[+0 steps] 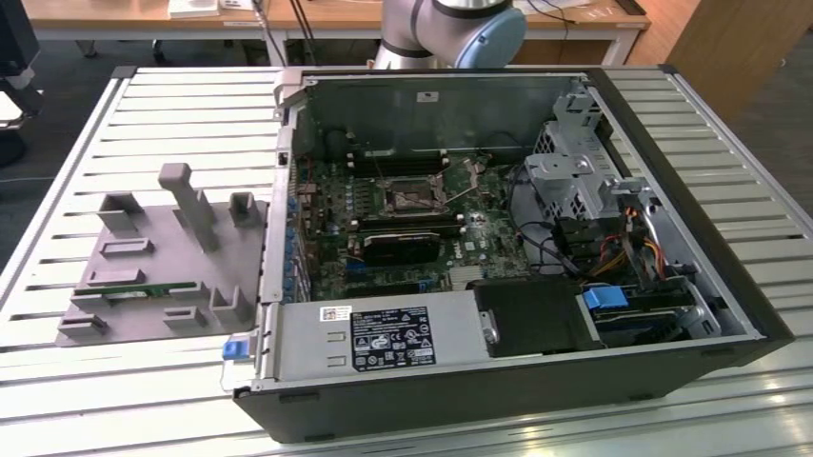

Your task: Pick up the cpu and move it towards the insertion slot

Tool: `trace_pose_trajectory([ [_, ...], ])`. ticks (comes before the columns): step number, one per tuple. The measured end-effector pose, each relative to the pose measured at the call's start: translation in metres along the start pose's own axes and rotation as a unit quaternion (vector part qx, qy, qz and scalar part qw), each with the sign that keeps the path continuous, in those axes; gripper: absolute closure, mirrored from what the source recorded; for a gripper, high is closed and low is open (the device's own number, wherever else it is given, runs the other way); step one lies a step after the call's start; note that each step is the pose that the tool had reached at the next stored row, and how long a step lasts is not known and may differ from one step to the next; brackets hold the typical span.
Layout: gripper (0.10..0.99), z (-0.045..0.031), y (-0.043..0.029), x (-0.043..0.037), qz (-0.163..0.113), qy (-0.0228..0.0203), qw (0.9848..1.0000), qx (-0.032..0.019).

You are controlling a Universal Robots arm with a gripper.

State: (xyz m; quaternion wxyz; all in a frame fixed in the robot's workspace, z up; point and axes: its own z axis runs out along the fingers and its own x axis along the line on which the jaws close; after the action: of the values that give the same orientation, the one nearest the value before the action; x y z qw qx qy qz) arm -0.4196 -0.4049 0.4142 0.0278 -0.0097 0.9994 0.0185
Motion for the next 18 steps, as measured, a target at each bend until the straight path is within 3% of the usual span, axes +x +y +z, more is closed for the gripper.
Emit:
trace_pose_trajectory([
  [7,0.545,0.0007,-0.0003,-0.0121,0.000,0.0000,1.0000,0.0000],
  [18,0.545,0.0022,-0.0008,-0.0386,0.000,-0.0001,1.0000,0.0000],
])
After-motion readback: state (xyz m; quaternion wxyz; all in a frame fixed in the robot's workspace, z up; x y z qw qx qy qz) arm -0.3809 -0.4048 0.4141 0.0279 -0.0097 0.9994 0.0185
